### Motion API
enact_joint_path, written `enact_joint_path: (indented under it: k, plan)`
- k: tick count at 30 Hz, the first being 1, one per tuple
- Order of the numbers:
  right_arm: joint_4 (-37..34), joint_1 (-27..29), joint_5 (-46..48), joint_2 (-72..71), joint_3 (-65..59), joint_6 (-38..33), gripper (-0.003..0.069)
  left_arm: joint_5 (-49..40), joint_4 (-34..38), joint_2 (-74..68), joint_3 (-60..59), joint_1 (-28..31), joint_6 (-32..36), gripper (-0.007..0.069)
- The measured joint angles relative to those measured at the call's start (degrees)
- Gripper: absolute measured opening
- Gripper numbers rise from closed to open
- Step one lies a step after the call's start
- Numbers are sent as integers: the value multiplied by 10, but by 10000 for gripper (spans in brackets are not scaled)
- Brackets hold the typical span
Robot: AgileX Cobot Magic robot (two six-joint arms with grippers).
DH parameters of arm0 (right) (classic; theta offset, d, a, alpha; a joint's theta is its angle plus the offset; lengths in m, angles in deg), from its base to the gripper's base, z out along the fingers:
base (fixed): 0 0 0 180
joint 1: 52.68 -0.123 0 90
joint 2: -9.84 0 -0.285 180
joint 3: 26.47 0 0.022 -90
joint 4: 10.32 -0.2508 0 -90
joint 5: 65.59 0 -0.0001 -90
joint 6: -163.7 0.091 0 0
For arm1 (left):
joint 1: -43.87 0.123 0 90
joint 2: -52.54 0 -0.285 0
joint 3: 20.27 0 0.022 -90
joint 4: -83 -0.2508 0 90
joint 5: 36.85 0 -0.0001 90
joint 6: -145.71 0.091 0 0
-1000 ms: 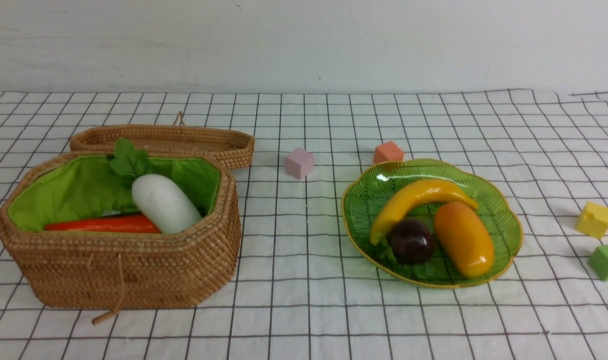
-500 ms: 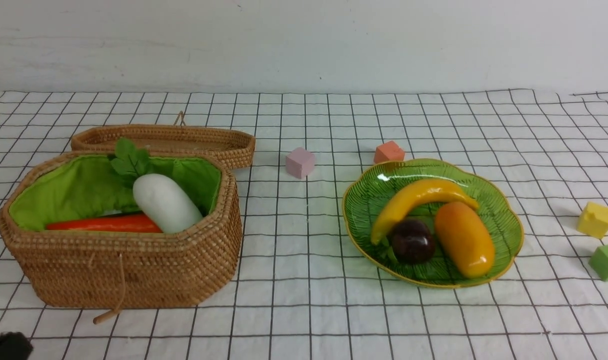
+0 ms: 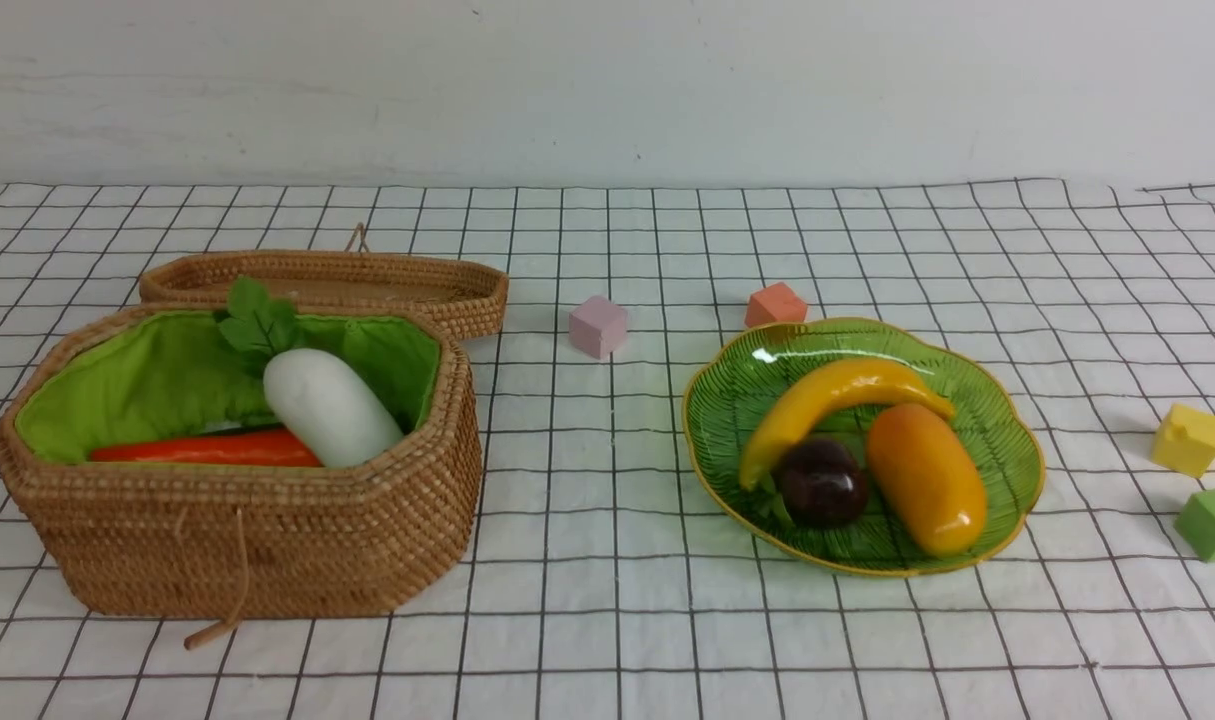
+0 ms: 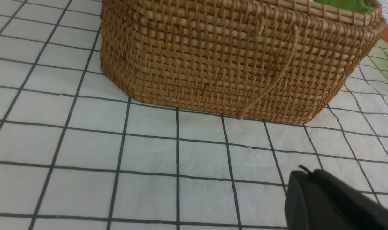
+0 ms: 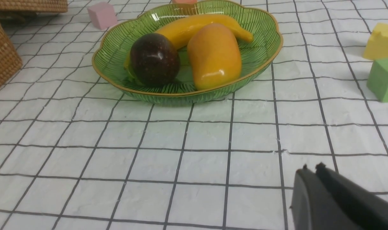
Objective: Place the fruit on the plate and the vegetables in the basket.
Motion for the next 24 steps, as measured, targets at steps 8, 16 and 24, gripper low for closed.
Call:
enact_joint_path:
  k: [8, 16, 24]
  plan:
    - [0, 0, 0, 0, 0, 0, 43, 0, 0, 0, 0, 0, 0, -13]
    - [0, 0, 0, 0, 0, 0, 45, 0, 0, 0, 0, 0, 0, -13]
    - [0, 0, 0, 0, 0, 0, 46, 0, 0, 0, 0, 0, 0, -9]
